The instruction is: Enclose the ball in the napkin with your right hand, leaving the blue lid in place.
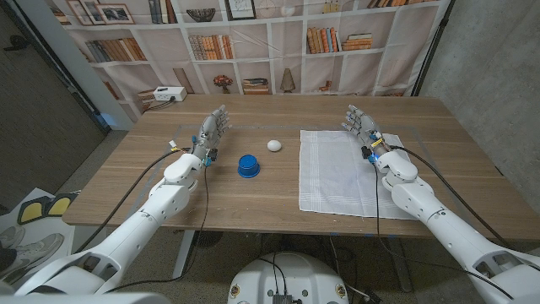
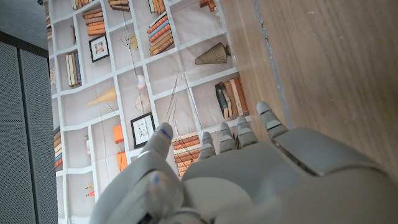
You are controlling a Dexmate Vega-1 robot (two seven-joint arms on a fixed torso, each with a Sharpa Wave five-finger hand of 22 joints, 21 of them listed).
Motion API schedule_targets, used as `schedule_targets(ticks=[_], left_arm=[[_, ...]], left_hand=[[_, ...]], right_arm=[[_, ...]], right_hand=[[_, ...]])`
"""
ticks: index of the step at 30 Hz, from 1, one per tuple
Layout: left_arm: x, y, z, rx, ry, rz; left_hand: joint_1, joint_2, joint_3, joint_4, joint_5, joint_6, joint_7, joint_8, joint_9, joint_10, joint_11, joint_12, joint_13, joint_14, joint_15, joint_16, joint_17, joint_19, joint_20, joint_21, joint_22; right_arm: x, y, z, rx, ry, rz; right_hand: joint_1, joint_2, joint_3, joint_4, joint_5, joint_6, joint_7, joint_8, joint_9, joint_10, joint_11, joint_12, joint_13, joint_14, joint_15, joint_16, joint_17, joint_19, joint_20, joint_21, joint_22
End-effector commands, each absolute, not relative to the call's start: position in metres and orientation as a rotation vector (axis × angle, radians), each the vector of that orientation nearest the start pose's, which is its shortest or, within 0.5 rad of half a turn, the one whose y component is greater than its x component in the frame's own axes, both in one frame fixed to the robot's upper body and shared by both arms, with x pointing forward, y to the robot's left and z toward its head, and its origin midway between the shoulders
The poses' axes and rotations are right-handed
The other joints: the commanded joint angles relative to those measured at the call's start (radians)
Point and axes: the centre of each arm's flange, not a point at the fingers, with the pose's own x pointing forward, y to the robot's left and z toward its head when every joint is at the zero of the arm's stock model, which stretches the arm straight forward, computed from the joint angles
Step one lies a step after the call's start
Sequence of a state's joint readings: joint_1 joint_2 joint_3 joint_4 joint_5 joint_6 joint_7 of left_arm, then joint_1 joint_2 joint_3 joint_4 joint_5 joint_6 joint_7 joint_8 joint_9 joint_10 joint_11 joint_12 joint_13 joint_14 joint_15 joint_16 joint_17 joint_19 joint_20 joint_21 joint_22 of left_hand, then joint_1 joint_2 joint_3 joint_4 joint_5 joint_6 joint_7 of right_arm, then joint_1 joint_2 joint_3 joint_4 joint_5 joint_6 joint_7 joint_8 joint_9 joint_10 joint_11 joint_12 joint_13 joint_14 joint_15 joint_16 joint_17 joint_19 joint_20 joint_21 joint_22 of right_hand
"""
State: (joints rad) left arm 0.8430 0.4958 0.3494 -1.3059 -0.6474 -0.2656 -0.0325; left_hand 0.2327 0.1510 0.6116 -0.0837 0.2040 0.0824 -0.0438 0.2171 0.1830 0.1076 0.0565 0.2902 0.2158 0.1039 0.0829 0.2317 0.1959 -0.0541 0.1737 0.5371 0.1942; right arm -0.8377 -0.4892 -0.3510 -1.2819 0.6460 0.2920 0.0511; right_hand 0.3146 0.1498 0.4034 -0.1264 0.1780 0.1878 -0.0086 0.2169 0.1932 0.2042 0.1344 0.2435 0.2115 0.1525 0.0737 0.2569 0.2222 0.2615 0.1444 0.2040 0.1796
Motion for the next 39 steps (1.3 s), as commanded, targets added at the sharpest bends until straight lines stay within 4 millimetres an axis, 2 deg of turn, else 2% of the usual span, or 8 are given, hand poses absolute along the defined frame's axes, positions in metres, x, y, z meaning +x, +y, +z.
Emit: schedule_targets(ticks=[1,3,4,6,15,26,35,39], left_arm=[[0.655,0.288,-0.028,-0.05,-0.576,-0.211],[0.656,0.288,-0.028,-0.055,-0.575,-0.216],[0.656,0.288,-0.028,-0.054,-0.574,-0.214],[0.657,0.287,-0.028,-0.056,-0.571,-0.213],[0.66,0.287,-0.029,-0.057,-0.554,-0.222],[0.659,0.289,-0.032,-0.062,-0.55,-0.228],[0.658,0.291,-0.035,-0.069,-0.547,-0.23],[0.658,0.291,-0.037,-0.071,-0.546,-0.231]], left_hand=[[-0.005,-0.02,-0.007,0.009,0.004,-0.038,-0.018,-0.032,0.007,-0.044,0.005,0.005,0.034,-0.004,0.005,0.005,0.034,-0.01,0.004,-0.001,0.008],[-0.027,-0.037,-0.024,0.015,-0.013,-0.099,-0.049,-0.042,0.003,-0.112,0.007,-0.027,0.032,-0.07,0.009,-0.02,0.031,-0.033,0.006,-0.013,0.008],[-0.032,-0.041,-0.028,0.016,-0.017,-0.118,-0.063,-0.044,0.002,-0.13,-0.002,-0.037,0.03,-0.087,0.005,-0.026,0.028,-0.04,0.011,-0.017,0.008],[-0.032,-0.041,-0.028,0.015,-0.018,-0.123,-0.066,-0.043,0.001,-0.137,-0.003,-0.041,0.028,-0.094,0.007,-0.029,0.026,-0.042,0.01,-0.018,0.008],[-0.035,-0.041,-0.028,0.015,-0.019,-0.121,-0.065,-0.038,0.0,-0.134,-0.004,-0.041,0.026,-0.081,0.011,-0.024,0.023,-0.039,0.016,-0.019,0.008],[-0.038,-0.038,-0.027,0.018,-0.02,-0.113,-0.057,-0.032,0.0,-0.131,0.001,-0.042,0.024,-0.076,0.012,-0.021,0.021,-0.037,0.018,-0.019,0.008],[-0.04,-0.037,-0.027,0.018,-0.02,-0.11,-0.054,-0.03,-0.001,-0.129,0.001,-0.042,0.022,-0.079,0.014,-0.022,0.02,-0.037,0.021,-0.019,0.009],[-0.041,-0.037,-0.026,0.018,-0.02,-0.11,-0.053,-0.03,-0.001,-0.129,0.0,-0.042,0.022,-0.08,0.013,-0.023,0.02,-0.038,0.02,-0.02,0.009]], right_arm=[[0.657,-0.29,-0.024,0.031,-0.616,0.223],[0.658,-0.29,-0.023,0.026,-0.619,0.231],[0.657,-0.289,-0.021,0.012,-0.621,0.228],[0.656,-0.287,-0.018,-0.023,-0.625,0.22],[0.647,-0.273,-0.005,-0.199,-0.644,0.206],[0.641,-0.246,0.012,-0.41,-0.669,0.232],[0.631,-0.225,0.024,-0.606,-0.681,0.212],[0.625,-0.216,0.03,-0.668,-0.715,0.209]], right_hand=[[0.023,-0.008,0.021,-0.007,0.0,0.018,0.001,-0.002,0.007,-0.012,-0.003,0.014,0.021,0.006,-0.016,0.0,0.026,-0.003,-0.001,0.003,0.005],[0.001,-0.029,0.004,0.002,-0.003,-0.018,-0.015,-0.019,0.006,-0.09,-0.014,-0.019,0.02,-0.054,-0.01,-0.023,0.032,-0.023,0.005,-0.002,0.004],[-0.003,-0.032,0.0,0.003,-0.003,-0.03,-0.02,-0.023,0.006,-0.101,-0.02,-0.025,0.019,-0.068,-0.011,-0.028,0.032,-0.03,0.008,-0.004,0.004],[-0.005,-0.034,-0.002,0.003,-0.003,-0.035,-0.023,-0.025,0.006,-0.108,-0.02,-0.028,0.018,-0.072,-0.01,-0.03,0.032,-0.034,0.008,-0.005,0.004],[0.016,-0.019,0.01,-0.007,0.002,-0.02,-0.024,-0.017,0.005,-0.083,-0.018,-0.02,0.015,-0.057,-0.005,-0.025,0.028,-0.034,0.004,-0.003,0.005],[0.004,-0.011,0.005,0.005,0.0,0.003,-0.029,-0.009,0.004,-0.064,-0.031,-0.016,0.012,-0.024,-0.021,-0.008,0.034,-0.015,-0.003,0.007,0.005],[0.011,-0.006,0.009,0.002,0.001,0.017,-0.03,-0.005,0.004,-0.047,-0.039,-0.011,0.011,-0.013,-0.026,-0.003,0.034,-0.005,0.0,0.011,0.005],[0.047,0.017,0.034,-0.01,0.004,0.052,-0.028,0.003,0.003,-0.002,-0.05,0.001,0.008,0.03,-0.045,0.013,0.032,0.02,-0.004,0.02,0.006]])
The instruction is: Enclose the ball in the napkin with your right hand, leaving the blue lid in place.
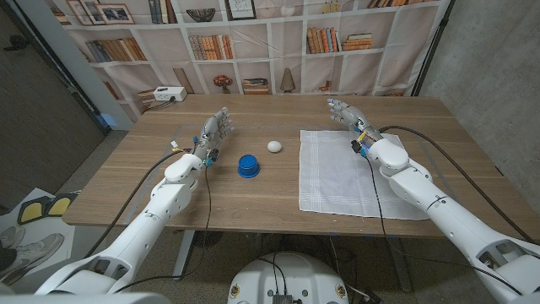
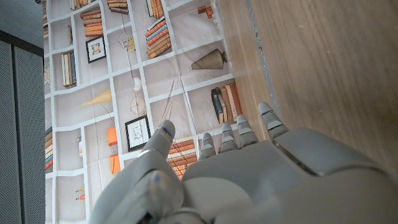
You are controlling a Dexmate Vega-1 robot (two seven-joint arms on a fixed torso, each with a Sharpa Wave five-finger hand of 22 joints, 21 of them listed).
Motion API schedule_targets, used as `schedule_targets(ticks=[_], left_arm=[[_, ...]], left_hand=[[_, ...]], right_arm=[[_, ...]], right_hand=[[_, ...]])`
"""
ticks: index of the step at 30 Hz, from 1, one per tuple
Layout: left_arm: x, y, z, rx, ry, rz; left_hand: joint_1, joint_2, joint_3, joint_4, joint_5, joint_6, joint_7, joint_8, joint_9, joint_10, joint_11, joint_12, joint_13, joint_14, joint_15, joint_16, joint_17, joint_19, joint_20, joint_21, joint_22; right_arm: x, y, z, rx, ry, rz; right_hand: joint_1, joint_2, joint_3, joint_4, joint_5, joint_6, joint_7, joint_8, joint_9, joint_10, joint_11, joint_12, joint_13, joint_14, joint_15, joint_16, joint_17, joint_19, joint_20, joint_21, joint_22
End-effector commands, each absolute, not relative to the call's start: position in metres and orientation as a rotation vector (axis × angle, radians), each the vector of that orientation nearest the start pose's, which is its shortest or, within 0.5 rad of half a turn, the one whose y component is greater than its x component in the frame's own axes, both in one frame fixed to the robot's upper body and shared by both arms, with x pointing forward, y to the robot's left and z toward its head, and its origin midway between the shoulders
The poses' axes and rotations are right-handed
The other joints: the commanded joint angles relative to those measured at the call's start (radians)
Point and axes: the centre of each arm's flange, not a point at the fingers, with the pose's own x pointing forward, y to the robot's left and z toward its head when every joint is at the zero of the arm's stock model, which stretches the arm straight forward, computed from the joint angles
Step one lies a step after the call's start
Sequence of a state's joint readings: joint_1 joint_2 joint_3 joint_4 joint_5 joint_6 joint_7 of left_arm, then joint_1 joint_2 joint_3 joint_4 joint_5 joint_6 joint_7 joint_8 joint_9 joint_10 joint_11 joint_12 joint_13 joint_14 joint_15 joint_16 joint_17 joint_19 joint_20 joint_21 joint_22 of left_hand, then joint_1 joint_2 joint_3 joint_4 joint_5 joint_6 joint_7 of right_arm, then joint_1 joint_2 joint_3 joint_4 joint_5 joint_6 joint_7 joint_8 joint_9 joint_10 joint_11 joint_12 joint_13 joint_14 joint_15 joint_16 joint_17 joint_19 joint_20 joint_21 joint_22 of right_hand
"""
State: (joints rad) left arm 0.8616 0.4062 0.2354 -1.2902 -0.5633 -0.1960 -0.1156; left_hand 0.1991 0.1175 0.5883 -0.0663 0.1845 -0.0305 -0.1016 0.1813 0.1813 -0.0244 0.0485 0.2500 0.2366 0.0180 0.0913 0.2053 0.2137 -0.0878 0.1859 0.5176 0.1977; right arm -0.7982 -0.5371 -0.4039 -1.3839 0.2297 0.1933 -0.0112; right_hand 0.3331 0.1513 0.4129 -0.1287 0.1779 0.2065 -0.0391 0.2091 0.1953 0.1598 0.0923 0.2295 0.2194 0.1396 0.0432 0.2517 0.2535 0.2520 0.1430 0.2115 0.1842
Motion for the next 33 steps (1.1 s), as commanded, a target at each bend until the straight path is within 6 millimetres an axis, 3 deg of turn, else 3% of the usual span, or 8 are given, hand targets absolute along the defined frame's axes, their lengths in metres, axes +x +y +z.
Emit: schedule_targets(ticks=[1,5,33], left_arm=[[0.658,0.292,-0.037,-0.071,-0.546,-0.232],[0.657,0.292,-0.039,-0.074,-0.544,-0.235],[0.643,0.298,-0.047,-0.072,-0.546,-0.253]], left_hand=[[-0.008,-0.003,-0.003,0.001,-0.001,0.003,0.004,0.006,0.001,0.003,0.009,-0.002,0.001,0.006,0.006,0.003,0.002,-0.005,0.007,-0.001,0.005],[-0.008,-0.003,-0.003,0.001,-0.001,0.003,0.004,0.006,0.001,0.003,0.009,-0.003,0.0,0.003,0.007,0.002,0.001,-0.005,0.008,-0.001,0.005],[-0.013,-0.005,-0.002,0.001,-0.001,0.004,0.004,0.007,0.0,0.002,0.01,-0.006,-0.003,0.002,0.007,0.003,-0.002,-0.007,0.009,-0.004,0.005]], right_arm=[[0.622,-0.214,0.031,-0.682,-0.724,0.201],[0.613,-0.205,0.037,-0.748,-0.749,0.197],[0.576,-0.145,0.053,-1.156,-0.798,0.185]], right_hand=[[0.031,0.017,0.026,-0.007,0.003,0.045,0.003,0.014,0.001,0.047,-0.007,0.015,0.0,0.055,-0.018,0.023,0.002,0.036,-0.004,0.014,0.001],[0.048,0.022,0.037,-0.01,0.003,0.07,0.002,0.019,0.0,0.084,-0.009,0.025,-0.002,0.083,-0.028,0.036,0.004,0.06,-0.008,0.022,0.002],[0.091,0.027,0.059,-0.017,0.003,0.107,-0.007,0.021,-0.001,0.121,-0.044,0.026,-0.005,0.104,-0.061,0.048,0.006,0.083,-0.023,0.027,0.002]])
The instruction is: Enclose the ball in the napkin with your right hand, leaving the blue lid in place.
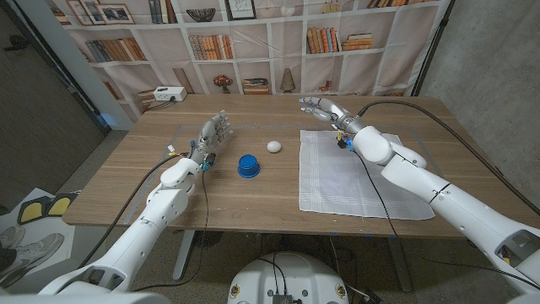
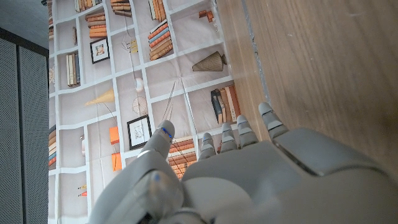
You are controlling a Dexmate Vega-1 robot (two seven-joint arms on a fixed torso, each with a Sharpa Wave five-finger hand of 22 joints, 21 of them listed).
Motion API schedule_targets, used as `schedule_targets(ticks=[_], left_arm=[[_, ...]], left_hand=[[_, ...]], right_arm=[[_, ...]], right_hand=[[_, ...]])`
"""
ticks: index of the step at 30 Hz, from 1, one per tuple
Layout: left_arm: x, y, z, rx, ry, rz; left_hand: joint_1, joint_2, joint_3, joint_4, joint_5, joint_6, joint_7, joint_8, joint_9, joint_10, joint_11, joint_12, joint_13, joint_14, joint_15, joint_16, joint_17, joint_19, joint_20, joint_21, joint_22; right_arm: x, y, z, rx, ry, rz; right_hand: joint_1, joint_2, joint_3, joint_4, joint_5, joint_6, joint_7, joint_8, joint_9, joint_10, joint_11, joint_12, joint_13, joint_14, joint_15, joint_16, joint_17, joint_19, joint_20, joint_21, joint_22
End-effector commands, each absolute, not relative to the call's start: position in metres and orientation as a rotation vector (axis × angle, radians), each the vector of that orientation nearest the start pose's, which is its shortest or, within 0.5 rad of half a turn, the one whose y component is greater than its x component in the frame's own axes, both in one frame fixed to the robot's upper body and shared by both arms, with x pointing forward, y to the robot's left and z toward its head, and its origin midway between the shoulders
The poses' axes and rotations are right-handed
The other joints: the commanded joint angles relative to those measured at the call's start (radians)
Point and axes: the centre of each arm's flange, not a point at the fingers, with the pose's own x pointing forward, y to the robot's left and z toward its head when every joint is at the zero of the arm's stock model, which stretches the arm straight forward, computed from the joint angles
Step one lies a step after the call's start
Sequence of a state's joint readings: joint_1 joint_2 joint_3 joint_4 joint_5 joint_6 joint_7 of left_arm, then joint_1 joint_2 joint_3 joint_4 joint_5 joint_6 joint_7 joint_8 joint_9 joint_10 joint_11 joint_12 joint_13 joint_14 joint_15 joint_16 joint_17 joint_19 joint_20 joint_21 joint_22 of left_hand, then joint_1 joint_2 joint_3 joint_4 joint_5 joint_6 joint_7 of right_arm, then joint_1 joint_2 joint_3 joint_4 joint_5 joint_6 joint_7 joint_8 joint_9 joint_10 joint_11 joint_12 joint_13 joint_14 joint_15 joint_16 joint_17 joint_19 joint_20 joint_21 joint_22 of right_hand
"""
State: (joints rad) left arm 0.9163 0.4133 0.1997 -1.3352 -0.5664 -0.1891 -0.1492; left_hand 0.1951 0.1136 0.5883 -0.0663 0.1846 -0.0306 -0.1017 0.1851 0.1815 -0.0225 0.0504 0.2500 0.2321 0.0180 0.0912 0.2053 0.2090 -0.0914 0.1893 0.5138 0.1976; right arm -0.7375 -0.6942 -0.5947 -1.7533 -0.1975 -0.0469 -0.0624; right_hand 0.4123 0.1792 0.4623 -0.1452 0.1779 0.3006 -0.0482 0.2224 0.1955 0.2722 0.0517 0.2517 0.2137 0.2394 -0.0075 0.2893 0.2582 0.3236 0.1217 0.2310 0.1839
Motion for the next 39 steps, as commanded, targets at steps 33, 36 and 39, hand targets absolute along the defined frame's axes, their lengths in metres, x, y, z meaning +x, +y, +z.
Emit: schedule_targets(ticks=[33,36,39], left_arm=[[0.651,0.303,-0.045,-0.067,-0.536,-0.283],[0.651,0.303,-0.045,-0.066,-0.536,-0.284],[0.651,0.302,-0.046,-0.067,-0.536,-0.284]], left_hand=[[-0.022,-0.003,-0.007,0.007,-0.004,0.003,0.003,0.003,0.0,-0.007,0.008,-0.01,0.0,-0.001,0.011,0.003,0.003,-0.005,0.009,-0.004,0.006],[-0.024,-0.002,-0.008,0.009,-0.005,0.003,0.002,0.003,0.0,-0.008,0.008,-0.01,0.0,-0.001,0.01,0.004,0.003,-0.005,0.009,-0.004,0.006],[-0.027,-0.002,-0.009,0.011,-0.006,0.002,0.002,0.003,0.0,-0.009,0.008,-0.011,0.0,-0.001,0.011,0.004,0.003,-0.005,0.008,-0.004,0.006]], right_arm=[[0.579,-0.078,0.053,-1.579,-0.72,0.217],[0.582,-0.073,0.051,-1.604,-0.715,0.23],[0.584,-0.069,0.05,-1.629,-0.704,0.245]], right_hand=[[0.11,-0.006,0.047,-0.021,0.002,-0.024,-0.017,-0.018,0.0,-0.019,-0.052,-0.022,-0.002,-0.013,-0.06,0.0,-0.006,0.032,-0.034,0.009,0.003],[0.111,-0.005,0.046,-0.018,0.001,-0.028,-0.016,-0.02,0.0,-0.025,-0.053,-0.025,-0.002,-0.014,-0.06,0.001,-0.005,0.033,-0.034,0.009,0.003],[0.113,-0.006,0.045,-0.016,0.0,-0.036,-0.019,-0.023,0.0,-0.031,-0.057,-0.028,-0.002,-0.018,-0.06,0.0,-0.004,0.034,-0.036,0.009,0.003]])
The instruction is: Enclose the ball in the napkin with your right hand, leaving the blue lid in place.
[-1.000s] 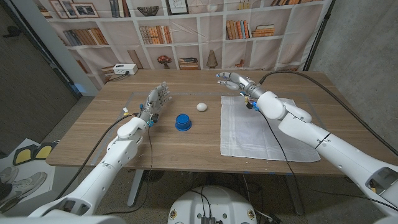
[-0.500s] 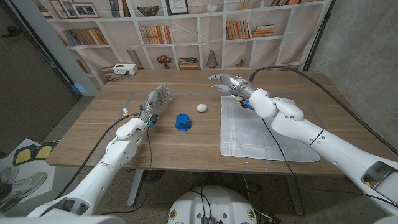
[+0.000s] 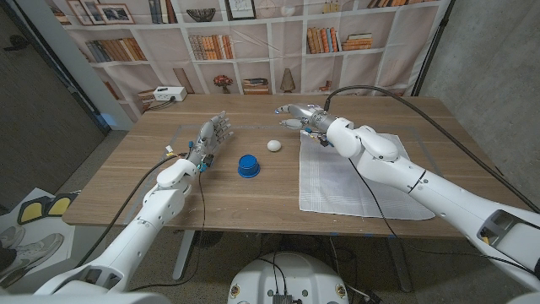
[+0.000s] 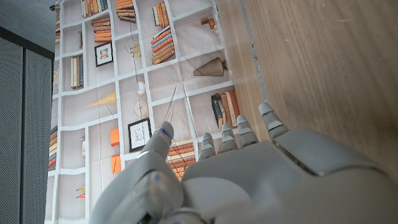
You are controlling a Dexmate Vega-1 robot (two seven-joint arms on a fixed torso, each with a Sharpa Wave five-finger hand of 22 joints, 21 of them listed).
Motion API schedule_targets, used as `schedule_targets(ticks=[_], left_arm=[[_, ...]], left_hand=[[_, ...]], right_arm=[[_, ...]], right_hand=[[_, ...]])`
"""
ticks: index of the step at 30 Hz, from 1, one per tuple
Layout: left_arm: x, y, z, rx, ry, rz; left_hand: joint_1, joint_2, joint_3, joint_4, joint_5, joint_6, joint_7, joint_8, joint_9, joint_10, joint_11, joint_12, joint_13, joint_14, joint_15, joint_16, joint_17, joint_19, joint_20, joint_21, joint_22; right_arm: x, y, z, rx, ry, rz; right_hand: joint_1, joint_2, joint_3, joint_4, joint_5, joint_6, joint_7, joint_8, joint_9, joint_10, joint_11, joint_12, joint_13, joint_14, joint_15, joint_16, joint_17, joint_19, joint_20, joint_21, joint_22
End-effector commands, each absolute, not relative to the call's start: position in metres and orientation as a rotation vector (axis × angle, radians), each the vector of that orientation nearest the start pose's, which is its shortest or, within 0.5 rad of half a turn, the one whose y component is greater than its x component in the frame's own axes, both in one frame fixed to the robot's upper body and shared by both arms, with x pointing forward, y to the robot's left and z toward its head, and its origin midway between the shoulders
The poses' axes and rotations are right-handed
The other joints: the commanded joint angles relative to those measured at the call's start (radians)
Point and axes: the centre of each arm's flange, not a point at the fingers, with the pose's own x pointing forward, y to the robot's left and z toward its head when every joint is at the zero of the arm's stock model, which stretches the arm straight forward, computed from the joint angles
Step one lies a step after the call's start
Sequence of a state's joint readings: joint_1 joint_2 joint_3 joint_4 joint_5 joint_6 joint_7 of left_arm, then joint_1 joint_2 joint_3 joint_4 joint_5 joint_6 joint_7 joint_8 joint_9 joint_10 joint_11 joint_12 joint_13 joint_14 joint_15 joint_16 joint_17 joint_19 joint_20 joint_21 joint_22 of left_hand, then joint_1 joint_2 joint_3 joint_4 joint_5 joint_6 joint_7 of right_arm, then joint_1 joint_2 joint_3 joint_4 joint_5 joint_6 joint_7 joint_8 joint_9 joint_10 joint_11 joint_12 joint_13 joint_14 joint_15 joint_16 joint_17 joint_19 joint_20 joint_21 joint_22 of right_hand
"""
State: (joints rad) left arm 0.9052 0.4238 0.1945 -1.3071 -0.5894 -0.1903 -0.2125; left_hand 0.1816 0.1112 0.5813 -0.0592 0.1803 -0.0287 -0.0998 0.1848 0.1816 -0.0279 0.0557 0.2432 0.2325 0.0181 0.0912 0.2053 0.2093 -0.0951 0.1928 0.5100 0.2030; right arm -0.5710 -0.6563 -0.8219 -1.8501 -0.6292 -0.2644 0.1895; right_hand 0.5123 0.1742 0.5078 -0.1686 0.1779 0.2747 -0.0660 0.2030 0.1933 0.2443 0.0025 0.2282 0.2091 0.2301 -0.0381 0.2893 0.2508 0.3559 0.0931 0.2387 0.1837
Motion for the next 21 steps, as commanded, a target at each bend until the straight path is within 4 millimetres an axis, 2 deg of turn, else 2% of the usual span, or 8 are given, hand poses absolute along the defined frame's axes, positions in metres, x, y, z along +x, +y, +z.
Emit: schedule_targets(ticks=[1,6,11,15,17,21], left_arm=[[0.651,0.302,-0.046,-0.065,-0.536,-0.283],[0.652,0.302,-0.046,-0.065,-0.535,-0.277],[0.652,0.302,-0.046,-0.067,-0.532,-0.276],[0.653,0.301,-0.046,-0.068,-0.53,-0.274],[0.653,0.301,-0.045,-0.068,-0.529,-0.271],[0.653,0.3,-0.045,-0.069,-0.528,-0.271]], left_hand=[[-0.014,0.0,-0.003,0.005,-0.002,-0.001,0.0,0.002,0.0,-0.004,0.002,-0.004,0.0,-0.001,0.011,0.004,0.003,-0.002,0.005,0.0,0.001],[-0.018,-0.001,-0.004,0.007,-0.003,-0.002,0.0,0.002,0.0,-0.005,0.002,-0.005,0.0,0.0,0.011,0.005,0.004,-0.001,0.005,-0.001,0.001],[-0.023,-0.001,-0.006,0.01,-0.004,-0.003,-0.001,0.002,0.0,-0.006,0.002,-0.005,-0.001,0.001,0.011,0.006,0.004,-0.001,0.005,-0.001,0.001],[-0.025,-0.002,-0.007,0.011,-0.004,-0.004,0.0,0.002,0.0,-0.005,0.004,-0.005,-0.001,0.0,0.01,0.006,0.004,-0.001,0.007,-0.002,0.001],[-0.025,-0.002,-0.007,0.011,-0.004,-0.004,-0.001,0.002,0.0,-0.006,0.003,-0.005,-0.001,-0.001,0.01,0.006,0.003,-0.001,0.006,-0.002,0.001],[-0.027,-0.002,-0.007,0.012,-0.004,-0.005,-0.001,0.002,0.0,-0.006,0.003,-0.005,-0.001,0.0,0.01,0.006,0.003,0.0,0.006,-0.002,0.001]], right_arm=[[0.585,-0.068,0.049,-1.638,-0.703,0.248],[0.591,-0.064,0.048,-1.662,-0.685,0.266],[0.595,-0.061,0.047,-1.695,-0.661,0.268],[0.597,-0.058,0.045,-1.723,-0.645,0.279],[0.598,-0.057,0.044,-1.745,-0.637,0.277],[0.599,-0.053,0.042,-1.792,-0.629,0.271]], right_hand=[[0.014,0.0,-0.001,0.009,0.0,-0.016,-0.001,-0.006,0.002,-0.009,-0.009,-0.007,0.003,-0.011,-0.031,-0.001,0.004,0.002,-0.009,0.002,0.004],[0.022,-0.002,-0.002,0.01,-0.001,-0.037,0.001,-0.013,0.003,-0.029,-0.01,-0.016,0.003,-0.019,-0.03,-0.003,0.005,0.001,-0.01,0.0,0.004],[0.042,-0.011,-0.006,0.008,-0.001,-0.089,0.022,-0.024,0.003,-0.075,-0.023,-0.03,0.004,-0.042,-0.029,-0.011,0.008,-0.006,-0.014,-0.004,0.004],[0.058,-0.027,-0.012,0.001,0.0,-0.137,0.042,-0.03,0.003,-0.106,-0.015,-0.036,0.004,-0.052,-0.027,-0.016,0.007,-0.006,-0.013,-0.006,0.004],[0.076,-0.051,-0.021,-0.007,0.003,-0.189,0.056,-0.032,0.002,-0.148,-0.004,-0.042,0.004,-0.06,-0.023,-0.024,0.004,-0.01,-0.011,-0.009,0.004],[0.101,-0.092,-0.034,-0.015,0.01,-0.234,0.063,-0.031,0.001,-0.192,0.0,-0.044,0.003,-0.078,-0.019,-0.038,-0.004,-0.019,-0.006,-0.013,0.004]])
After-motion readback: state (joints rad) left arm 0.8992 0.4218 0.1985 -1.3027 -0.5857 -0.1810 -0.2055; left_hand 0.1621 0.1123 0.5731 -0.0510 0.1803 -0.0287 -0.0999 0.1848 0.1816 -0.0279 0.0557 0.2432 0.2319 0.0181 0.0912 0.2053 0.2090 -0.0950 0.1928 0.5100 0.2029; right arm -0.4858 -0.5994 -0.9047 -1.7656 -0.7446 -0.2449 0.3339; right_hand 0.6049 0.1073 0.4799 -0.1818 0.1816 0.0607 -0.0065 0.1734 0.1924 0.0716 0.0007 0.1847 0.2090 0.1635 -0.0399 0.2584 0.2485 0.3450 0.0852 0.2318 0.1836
